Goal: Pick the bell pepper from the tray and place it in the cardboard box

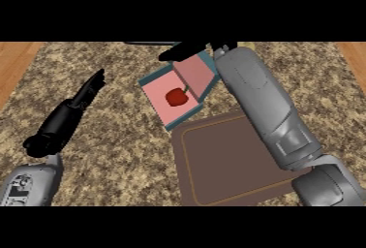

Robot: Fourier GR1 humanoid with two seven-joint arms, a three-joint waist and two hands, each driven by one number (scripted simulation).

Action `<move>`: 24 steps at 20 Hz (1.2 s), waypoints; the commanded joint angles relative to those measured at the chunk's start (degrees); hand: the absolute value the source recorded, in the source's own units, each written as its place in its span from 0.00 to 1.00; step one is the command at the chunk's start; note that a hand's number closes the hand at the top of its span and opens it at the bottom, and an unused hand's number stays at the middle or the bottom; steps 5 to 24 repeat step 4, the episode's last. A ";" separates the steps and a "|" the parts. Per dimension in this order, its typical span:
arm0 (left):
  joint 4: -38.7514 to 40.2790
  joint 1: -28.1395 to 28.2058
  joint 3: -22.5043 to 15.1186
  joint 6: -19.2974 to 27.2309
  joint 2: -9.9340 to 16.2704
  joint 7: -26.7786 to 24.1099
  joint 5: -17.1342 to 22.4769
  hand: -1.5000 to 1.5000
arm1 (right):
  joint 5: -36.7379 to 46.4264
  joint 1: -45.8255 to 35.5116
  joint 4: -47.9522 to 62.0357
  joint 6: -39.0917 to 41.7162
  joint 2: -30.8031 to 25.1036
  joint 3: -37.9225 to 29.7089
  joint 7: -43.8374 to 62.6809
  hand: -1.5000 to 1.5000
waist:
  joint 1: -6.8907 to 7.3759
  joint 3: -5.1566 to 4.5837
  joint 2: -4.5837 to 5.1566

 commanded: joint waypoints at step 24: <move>-0.50 0.62 -1.35 0.60 -0.83 -0.96 -1.74 0.50 | -5.06 4.67 4.80 -3.24 -2.42 -8.68 -11.27 0.00 | 0.49 -0.11 0.16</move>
